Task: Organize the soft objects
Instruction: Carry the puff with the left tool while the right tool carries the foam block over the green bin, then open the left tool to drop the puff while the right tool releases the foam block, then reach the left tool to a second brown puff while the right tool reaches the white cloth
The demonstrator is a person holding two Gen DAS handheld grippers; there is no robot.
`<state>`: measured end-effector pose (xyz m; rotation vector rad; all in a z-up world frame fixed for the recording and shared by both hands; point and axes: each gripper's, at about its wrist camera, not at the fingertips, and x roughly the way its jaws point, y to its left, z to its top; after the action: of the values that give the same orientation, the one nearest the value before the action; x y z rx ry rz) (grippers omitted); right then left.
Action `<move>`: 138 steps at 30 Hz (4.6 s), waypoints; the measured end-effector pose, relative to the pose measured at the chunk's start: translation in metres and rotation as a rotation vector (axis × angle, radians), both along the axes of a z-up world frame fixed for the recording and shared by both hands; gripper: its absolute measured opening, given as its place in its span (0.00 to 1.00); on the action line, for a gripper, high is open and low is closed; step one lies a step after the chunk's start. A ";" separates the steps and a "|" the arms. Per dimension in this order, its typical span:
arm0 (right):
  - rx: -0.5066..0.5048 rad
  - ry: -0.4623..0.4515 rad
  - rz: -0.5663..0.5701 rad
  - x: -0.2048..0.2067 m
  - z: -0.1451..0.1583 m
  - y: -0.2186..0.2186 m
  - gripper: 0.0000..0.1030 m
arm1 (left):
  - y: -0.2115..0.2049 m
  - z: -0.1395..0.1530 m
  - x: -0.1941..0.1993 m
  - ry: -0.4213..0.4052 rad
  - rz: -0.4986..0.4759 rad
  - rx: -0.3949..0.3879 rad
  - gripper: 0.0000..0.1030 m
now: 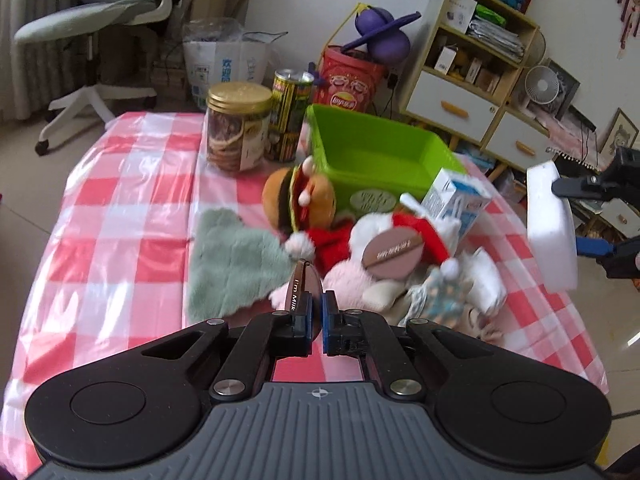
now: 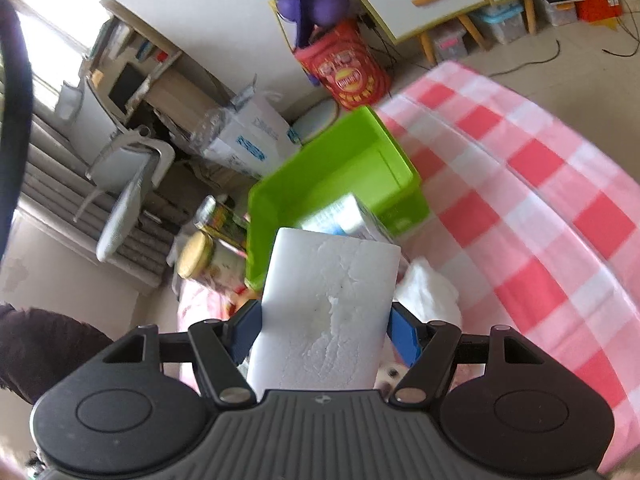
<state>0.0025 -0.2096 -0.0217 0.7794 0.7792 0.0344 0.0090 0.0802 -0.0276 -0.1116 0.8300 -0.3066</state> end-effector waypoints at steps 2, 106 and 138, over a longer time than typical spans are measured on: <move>0.019 -0.012 -0.010 0.008 0.006 -0.004 0.40 | -0.003 0.005 0.008 0.000 0.003 0.002 0.00; -0.327 0.227 0.218 0.042 -0.074 0.001 0.71 | -0.040 -0.034 0.045 0.020 -0.119 -0.052 0.88; -0.187 0.313 0.161 0.059 -0.110 0.003 0.12 | -0.052 -0.046 0.066 0.081 -0.113 -0.163 0.56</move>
<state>0.0613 -0.2067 -0.1320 0.5492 1.1245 -0.0167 0.0755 0.0278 -0.0741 -0.2305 0.8927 -0.4790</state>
